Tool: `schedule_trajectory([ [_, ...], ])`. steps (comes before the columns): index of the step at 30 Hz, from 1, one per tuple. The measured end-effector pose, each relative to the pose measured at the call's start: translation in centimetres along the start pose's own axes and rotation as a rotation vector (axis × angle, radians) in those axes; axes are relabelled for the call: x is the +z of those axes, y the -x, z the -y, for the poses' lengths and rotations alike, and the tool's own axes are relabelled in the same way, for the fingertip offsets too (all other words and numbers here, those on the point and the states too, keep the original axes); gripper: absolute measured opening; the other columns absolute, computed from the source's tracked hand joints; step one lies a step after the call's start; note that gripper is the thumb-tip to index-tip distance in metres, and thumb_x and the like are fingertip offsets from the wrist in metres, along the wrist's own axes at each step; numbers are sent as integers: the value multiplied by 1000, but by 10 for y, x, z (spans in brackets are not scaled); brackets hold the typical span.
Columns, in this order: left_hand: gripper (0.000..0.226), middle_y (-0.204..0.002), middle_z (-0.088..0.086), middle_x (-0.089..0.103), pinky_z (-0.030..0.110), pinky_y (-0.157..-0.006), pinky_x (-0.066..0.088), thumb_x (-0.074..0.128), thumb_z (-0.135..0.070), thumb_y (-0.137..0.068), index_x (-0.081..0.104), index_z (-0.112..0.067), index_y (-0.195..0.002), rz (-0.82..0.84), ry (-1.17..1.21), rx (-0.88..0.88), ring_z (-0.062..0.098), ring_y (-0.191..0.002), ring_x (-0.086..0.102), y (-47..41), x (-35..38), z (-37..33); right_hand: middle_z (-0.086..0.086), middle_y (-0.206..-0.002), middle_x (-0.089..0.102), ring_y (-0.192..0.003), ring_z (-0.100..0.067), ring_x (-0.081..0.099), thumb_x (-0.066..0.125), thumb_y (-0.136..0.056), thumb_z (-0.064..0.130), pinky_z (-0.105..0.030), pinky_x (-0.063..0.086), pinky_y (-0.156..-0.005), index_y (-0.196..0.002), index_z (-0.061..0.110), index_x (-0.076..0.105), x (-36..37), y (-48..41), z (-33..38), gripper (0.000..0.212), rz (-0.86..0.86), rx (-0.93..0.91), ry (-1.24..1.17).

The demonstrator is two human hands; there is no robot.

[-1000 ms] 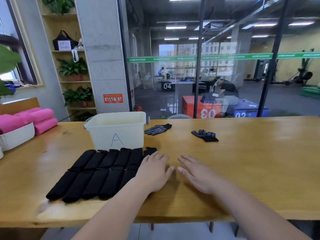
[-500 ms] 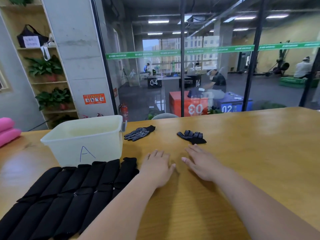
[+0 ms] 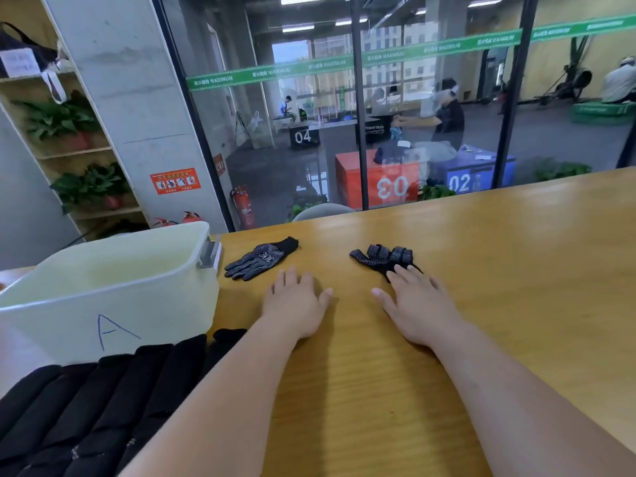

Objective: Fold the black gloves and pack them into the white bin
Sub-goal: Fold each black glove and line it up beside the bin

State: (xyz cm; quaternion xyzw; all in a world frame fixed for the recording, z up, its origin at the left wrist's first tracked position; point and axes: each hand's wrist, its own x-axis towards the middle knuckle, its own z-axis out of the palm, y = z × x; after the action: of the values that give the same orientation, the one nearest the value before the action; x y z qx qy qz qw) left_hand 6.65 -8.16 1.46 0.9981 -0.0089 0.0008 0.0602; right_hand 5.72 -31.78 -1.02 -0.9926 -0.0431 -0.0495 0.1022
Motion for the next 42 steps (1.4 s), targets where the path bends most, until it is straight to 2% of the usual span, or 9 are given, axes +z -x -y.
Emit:
schedule_trajectory([
  [7,82,-177,10,-10,55,-132,3,21,-70,-106,3,-21,-170,-38,29,-170,32,-164,-7,-60,1,19,7,-176,7,-162,-14,-1,13,-106,67,-48,6,-131,-168,25,16,0,0,1,75,3,0,-9],
  [11,88,-178,9,-4,54,-132,2,15,-76,-103,2,-20,-171,12,14,-227,32,-164,-4,-80,5,26,8,-176,6,-162,-14,-2,14,-105,67,-49,6,-131,-168,26,15,0,0,1,75,0,-4,-13],
  [16,85,-178,5,7,52,-132,8,17,-73,-104,10,-20,-170,-24,-12,-167,30,-164,5,-85,10,27,8,-176,4,-162,-14,-3,15,-106,67,-49,5,-131,-168,26,15,0,0,1,75,2,0,-14],
  [24,86,-178,1,11,53,-132,11,27,-74,-103,3,-26,-171,-3,9,-23,27,-164,9,-48,6,4,7,-176,9,-162,-14,2,17,-107,64,-52,3,-131,-168,27,18,-1,1,2,71,-13,41,-3],
  [31,81,-171,1,27,52,-127,26,34,-74,-100,27,-27,-167,-71,27,89,28,-157,27,2,13,-24,7,-172,26,-160,-15,16,22,-109,58,-55,9,-130,-163,28,34,-3,4,0,63,-77,83,-46],
  [37,74,-160,-3,35,53,-125,29,36,-70,-101,36,-30,-162,-63,28,162,27,-152,33,54,13,-33,8,-153,54,-145,-16,43,21,-109,48,-51,14,-129,-146,28,57,-7,17,12,56,-151,116,76],
  [42,67,-152,-6,41,50,-124,30,38,-67,-101,41,-34,-159,-66,67,222,24,-147,37,93,13,-27,7,-136,66,-127,-18,58,22,-107,42,-43,33,-119,-137,27,66,-11,34,15,55,-178,100,115],
])
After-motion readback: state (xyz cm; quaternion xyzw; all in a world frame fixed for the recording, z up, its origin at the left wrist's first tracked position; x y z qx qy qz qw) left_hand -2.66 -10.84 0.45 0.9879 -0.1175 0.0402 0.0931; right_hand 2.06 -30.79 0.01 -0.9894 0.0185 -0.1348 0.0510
